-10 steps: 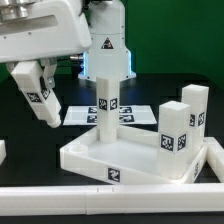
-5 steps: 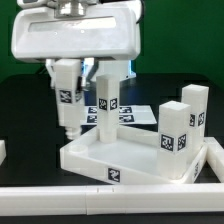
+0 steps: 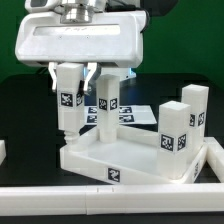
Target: Assemble desk
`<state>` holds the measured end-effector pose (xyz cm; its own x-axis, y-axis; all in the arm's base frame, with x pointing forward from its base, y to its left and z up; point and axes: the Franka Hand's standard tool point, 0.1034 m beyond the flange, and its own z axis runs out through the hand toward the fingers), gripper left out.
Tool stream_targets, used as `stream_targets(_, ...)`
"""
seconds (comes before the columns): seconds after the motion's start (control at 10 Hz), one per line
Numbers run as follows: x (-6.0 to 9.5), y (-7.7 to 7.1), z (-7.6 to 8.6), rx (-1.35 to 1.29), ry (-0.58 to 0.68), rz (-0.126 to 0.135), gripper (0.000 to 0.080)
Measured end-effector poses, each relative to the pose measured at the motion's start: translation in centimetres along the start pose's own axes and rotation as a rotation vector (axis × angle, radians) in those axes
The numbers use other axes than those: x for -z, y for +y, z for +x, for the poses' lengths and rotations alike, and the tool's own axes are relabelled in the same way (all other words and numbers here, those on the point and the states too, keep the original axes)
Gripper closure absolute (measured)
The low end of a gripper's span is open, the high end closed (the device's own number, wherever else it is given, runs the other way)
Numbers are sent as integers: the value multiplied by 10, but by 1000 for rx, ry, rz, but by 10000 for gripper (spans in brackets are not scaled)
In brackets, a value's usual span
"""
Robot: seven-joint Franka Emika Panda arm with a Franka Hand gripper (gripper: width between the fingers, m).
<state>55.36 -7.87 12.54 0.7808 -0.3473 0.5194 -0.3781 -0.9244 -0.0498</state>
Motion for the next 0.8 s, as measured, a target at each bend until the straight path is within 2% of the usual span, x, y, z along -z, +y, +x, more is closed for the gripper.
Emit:
stream_targets(0.1, 0, -2, -1, 3, -2, 3, 512)
stream_targets(0.6, -6, 6, -9, -3, -19, -10, 512)
stream_targets(0.8, -9, 3, -13, 5, -26, -9, 512)
